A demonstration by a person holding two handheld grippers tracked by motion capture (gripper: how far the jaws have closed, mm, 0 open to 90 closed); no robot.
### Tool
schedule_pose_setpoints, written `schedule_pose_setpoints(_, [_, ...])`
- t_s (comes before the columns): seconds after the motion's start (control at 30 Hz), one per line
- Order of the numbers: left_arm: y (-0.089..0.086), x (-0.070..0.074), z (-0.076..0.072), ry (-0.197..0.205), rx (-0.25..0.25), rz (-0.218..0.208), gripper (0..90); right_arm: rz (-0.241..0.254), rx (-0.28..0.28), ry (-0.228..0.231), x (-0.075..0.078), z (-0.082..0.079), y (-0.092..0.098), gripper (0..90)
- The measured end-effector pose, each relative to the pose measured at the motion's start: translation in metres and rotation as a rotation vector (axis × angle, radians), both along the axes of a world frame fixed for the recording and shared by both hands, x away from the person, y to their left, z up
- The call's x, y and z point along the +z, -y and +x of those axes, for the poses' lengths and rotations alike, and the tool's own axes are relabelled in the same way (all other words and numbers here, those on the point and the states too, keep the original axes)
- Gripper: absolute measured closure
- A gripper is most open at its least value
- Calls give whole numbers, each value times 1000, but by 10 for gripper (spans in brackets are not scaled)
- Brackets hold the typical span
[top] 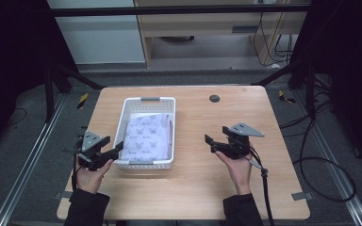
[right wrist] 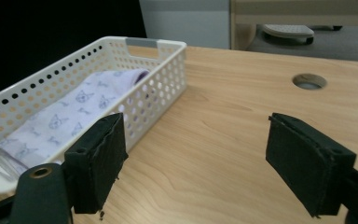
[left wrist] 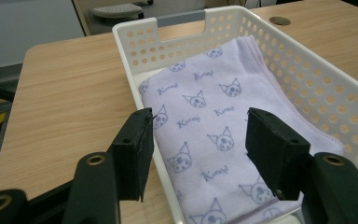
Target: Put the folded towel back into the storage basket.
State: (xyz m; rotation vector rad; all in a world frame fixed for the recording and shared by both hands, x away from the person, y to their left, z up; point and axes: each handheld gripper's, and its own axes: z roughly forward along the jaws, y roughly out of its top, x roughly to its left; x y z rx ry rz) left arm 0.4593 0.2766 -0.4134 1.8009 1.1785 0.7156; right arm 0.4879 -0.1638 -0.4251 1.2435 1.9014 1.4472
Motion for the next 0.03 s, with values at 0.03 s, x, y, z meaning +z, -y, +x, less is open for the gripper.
schedule_pose_setpoints(0.03, [0, 0, -1, 1, 1, 0, 402, 7, -16, -6, -4, -3, 8, 198])
